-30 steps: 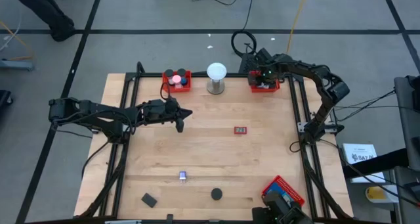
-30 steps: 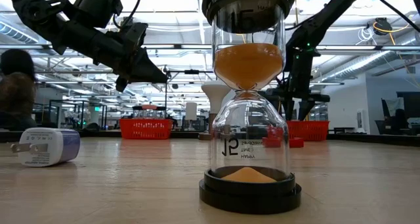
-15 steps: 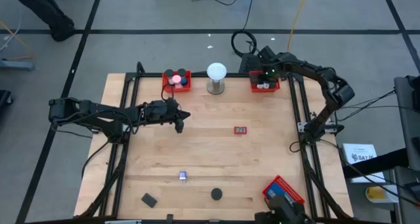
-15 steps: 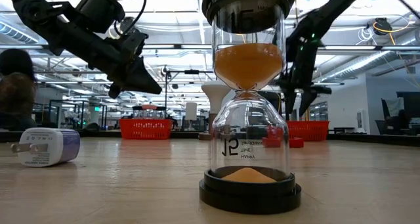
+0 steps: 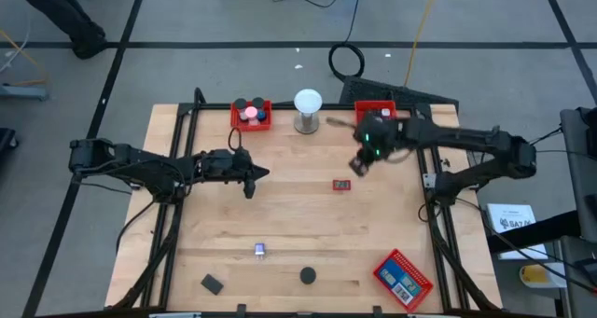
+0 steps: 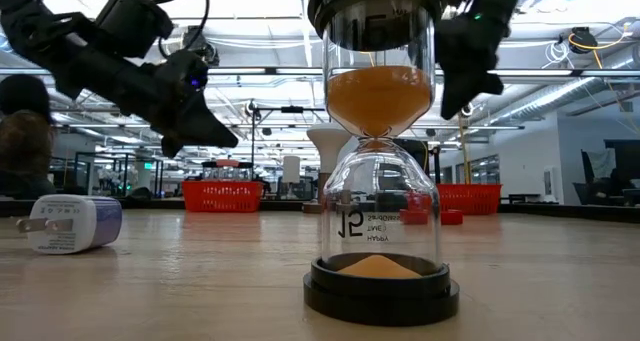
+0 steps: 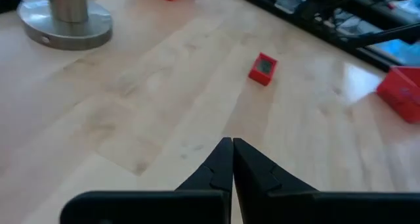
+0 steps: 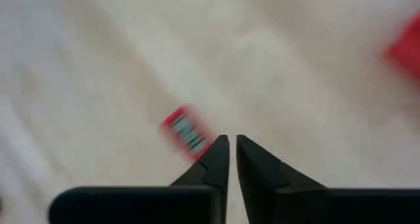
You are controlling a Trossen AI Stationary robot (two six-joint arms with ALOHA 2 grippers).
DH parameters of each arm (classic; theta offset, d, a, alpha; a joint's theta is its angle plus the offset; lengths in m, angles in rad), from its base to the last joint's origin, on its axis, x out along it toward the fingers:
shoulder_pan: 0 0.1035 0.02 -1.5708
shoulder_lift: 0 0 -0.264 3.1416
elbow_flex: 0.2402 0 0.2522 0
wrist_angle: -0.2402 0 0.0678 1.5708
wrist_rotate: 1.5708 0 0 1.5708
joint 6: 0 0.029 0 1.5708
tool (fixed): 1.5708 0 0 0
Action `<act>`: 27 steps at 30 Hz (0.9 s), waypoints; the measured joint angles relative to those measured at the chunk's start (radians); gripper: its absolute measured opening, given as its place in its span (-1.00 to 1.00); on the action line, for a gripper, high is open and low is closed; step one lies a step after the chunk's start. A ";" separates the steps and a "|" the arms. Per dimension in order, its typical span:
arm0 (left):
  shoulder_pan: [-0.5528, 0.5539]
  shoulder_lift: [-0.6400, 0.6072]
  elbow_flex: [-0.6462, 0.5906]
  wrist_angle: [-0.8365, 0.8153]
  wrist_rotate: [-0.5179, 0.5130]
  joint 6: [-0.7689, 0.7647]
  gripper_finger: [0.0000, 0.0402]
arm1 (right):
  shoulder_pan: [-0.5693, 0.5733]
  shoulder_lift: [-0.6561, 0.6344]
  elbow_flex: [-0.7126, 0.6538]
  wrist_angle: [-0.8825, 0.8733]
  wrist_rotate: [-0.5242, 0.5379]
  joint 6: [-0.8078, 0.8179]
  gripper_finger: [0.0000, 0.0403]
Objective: Pick & Place Office items
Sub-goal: Put the red digital clock into the bottom right red bin
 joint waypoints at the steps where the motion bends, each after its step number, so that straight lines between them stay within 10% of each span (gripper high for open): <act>1: -0.007 0.000 -0.015 0.026 0.001 -0.007 -0.96 | 0.045 -0.009 -0.018 0.005 0.002 0.027 -0.84; 10: -0.054 0.000 -0.060 0.092 0.000 -0.050 -0.91 | 0.261 0.090 -0.078 0.079 0.080 0.108 -0.44; 27: -0.063 0.000 -0.060 0.091 -0.013 -0.046 -0.89 | 0.209 0.422 -0.077 0.270 0.026 -0.396 0.36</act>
